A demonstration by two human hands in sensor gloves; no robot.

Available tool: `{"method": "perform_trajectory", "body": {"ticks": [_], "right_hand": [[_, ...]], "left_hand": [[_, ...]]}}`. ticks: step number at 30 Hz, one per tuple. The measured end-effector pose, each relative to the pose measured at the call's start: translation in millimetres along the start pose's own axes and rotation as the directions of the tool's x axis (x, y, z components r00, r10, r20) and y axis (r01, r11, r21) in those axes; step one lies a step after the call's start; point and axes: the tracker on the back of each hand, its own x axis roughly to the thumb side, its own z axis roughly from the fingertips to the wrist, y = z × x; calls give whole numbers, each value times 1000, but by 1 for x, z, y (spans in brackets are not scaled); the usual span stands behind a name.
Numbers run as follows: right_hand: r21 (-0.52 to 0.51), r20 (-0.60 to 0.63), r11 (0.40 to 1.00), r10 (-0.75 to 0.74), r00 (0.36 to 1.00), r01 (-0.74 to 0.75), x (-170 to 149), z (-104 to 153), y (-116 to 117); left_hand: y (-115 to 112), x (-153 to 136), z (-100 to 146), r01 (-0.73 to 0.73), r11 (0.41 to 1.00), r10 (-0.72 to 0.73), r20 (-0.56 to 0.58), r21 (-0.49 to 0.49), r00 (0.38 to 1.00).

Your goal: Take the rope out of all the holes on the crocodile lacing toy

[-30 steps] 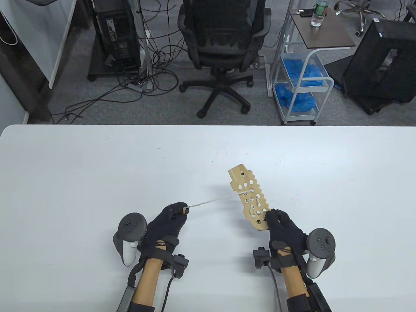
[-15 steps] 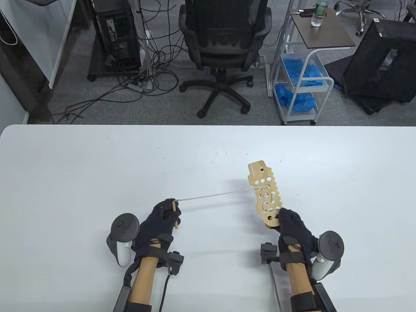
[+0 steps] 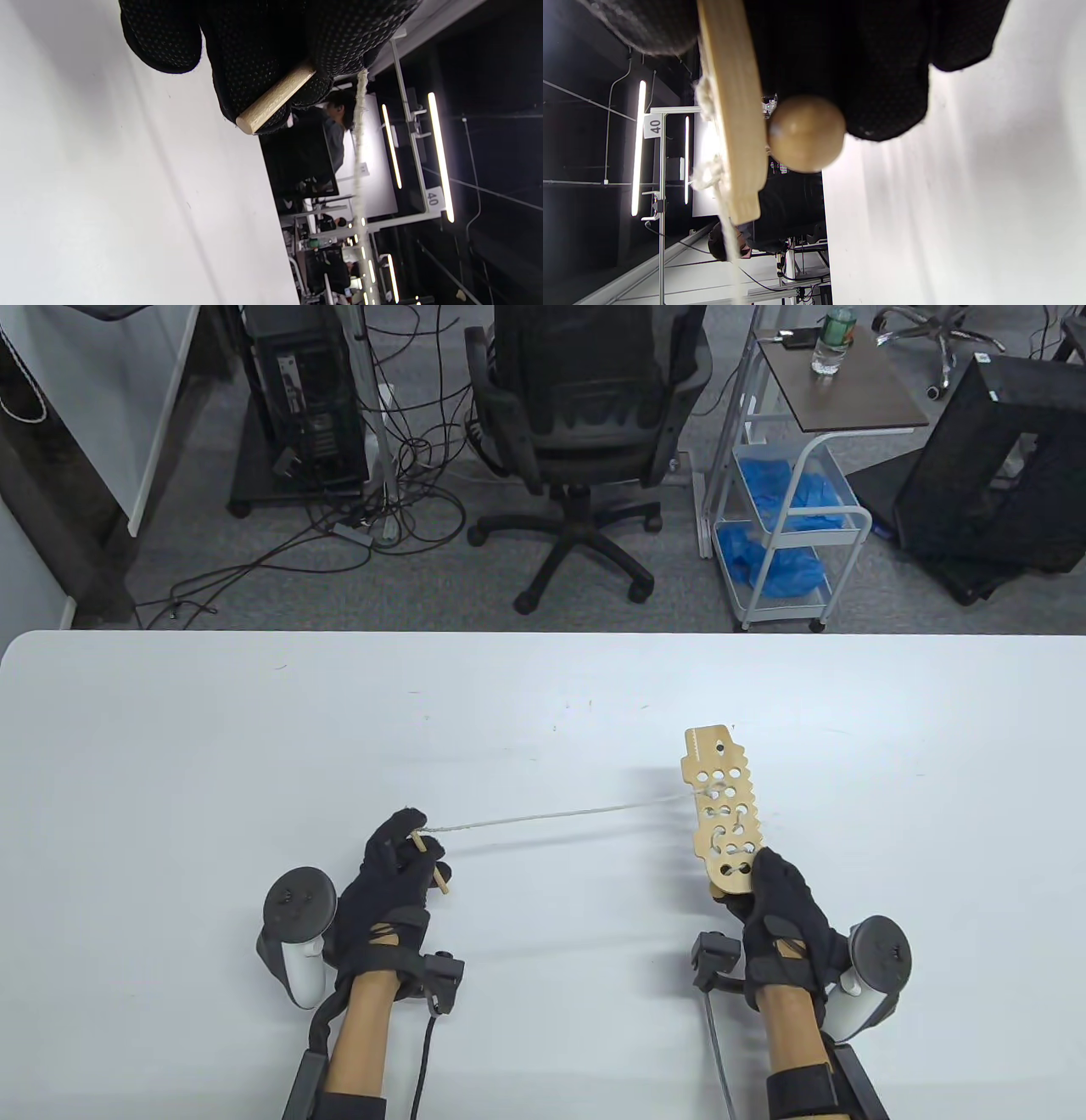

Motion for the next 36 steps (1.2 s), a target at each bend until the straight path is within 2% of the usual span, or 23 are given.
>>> {"method": "perform_trajectory", "body": {"ticks": [12, 22, 28, 33, 36], "right_hand": [[-37, -109, 981, -191, 976, 188, -6, -4, -11], [-11, -67, 996, -93, 993, 93, -4, 0, -4], [36, -24, 999, -24, 999, 25, -1, 5, 8], [124, 6, 992, 22, 1000, -22, 0, 14, 24], [188, 35, 980, 62, 997, -68, 0, 22, 36]], "left_hand": [[16, -12, -3, -103, 993, 106, -36, 65, 994], [15, -11, -1, -104, 991, 107, -36, 85, 994], [-1, -2, 0, -29, 999, 29, 14, 44, 999], [-20, 14, 4, 131, 991, -131, 118, 4, 984], [-32, 24, 8, 248, 969, -241, 193, -12, 951]]}}
